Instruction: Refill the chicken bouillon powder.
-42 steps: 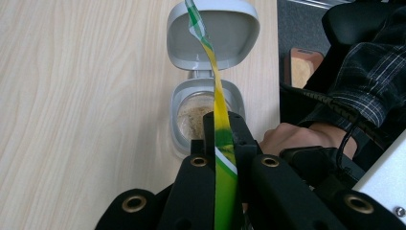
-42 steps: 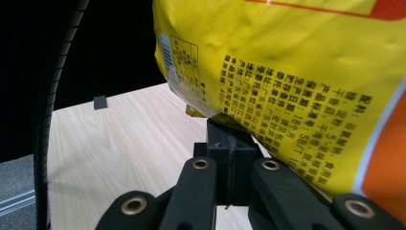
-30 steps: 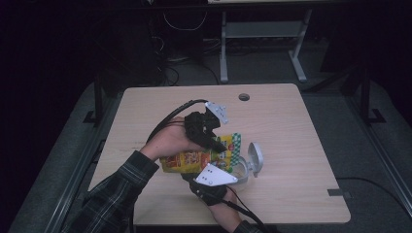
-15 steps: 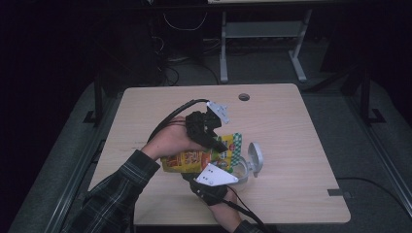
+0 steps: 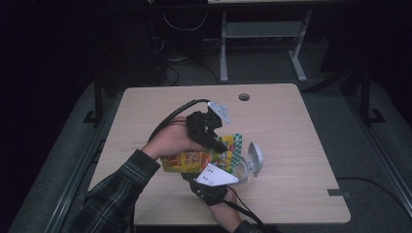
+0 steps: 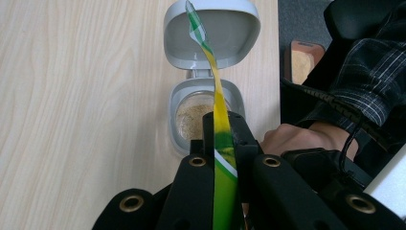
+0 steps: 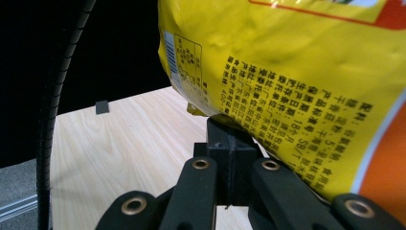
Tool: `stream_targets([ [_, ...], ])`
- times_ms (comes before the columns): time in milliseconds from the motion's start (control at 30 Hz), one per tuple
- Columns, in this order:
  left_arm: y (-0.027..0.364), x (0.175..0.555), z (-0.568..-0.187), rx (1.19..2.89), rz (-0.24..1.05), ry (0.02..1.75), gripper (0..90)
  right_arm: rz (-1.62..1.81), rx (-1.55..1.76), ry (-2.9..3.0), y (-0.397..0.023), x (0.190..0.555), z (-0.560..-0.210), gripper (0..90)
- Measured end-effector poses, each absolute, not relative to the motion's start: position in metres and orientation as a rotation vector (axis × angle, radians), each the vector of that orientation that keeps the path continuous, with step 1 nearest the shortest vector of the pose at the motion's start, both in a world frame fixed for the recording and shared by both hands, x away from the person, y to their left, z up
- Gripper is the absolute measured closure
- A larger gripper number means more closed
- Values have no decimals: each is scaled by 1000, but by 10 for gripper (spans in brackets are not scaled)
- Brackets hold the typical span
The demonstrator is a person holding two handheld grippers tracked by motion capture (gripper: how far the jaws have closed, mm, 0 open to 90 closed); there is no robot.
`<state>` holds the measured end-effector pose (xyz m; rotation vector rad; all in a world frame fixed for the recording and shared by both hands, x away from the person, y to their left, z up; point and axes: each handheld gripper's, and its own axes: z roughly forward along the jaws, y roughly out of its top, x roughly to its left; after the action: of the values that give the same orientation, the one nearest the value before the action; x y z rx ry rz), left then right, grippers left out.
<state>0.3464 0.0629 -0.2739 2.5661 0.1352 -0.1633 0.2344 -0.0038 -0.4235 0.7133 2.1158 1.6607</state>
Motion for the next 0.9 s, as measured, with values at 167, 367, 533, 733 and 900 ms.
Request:
stream_targets([
  [167, 62, 346, -274, 2569, -171, 140, 887, 1663, 712, 2115, -4, 234, -423, 900],
  [367, 62, 346, -274, 2578, -175, 133, 887, 1666, 705, 2114, -3, 234, -423, 900],
  [533, 61, 346, -274, 2585, -185, 128, 891, 1666, 700, 2115, -3, 233, -423, 900],
  [733, 60, 346, -274, 2586, -185, 134, 891, 1668, 697, 2112, -3, 233, -423, 900],
  [900, 60, 347, -274, 2590, -188, 137, 892, 1671, 699, 2109, -3, 233, -422, 900],
])
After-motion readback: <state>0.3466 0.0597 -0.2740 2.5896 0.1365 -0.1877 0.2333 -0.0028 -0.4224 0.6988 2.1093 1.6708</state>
